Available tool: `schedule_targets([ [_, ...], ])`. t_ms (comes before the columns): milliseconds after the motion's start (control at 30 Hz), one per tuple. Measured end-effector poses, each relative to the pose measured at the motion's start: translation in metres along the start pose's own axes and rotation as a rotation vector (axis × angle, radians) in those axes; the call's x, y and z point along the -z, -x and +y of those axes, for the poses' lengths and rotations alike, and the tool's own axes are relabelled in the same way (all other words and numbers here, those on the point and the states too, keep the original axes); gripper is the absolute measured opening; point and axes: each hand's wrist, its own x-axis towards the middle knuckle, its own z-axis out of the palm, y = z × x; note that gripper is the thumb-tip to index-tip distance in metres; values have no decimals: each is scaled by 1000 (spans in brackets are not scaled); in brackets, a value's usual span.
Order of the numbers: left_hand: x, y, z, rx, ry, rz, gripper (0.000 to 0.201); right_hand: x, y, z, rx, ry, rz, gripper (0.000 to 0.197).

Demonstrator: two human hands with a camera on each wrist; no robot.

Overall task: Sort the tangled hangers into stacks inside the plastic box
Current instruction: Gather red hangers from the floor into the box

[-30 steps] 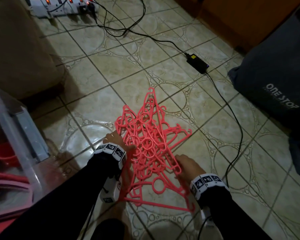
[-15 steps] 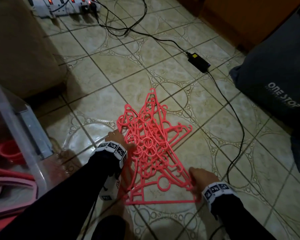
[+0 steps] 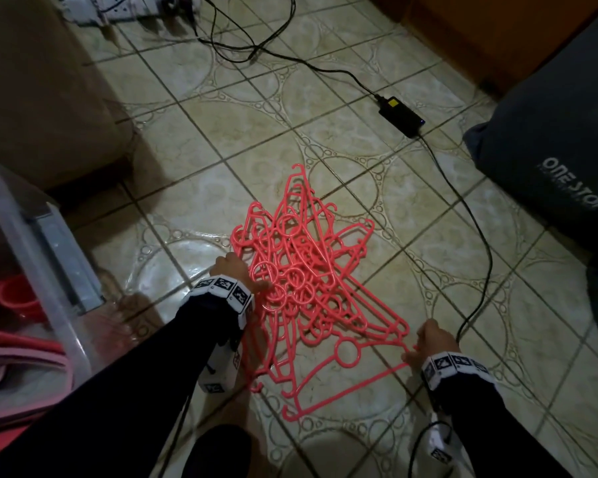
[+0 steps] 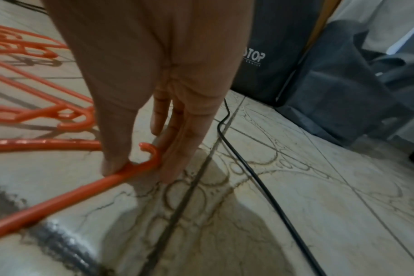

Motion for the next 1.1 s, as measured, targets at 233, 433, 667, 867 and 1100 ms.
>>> schedule_targets([
  [233,-2,3,2,-6,-10,33,84,23,-21,-10,-29,76,81,19],
  [433,-10,-7,1,-1,20,49,84,50,-39,-52,149,-268,337,25],
  [667,-17,-24,-6,-14,36,25,89,33,-23,-84,-57,-395,178,52],
  [867,-18,-31,-3,59,145,7,93,21,-13,-95,-227,-374,-39,93],
  [1100,-22,-24,11,-15,25,58,115,21,0,-148,-108,-494,-72,97],
])
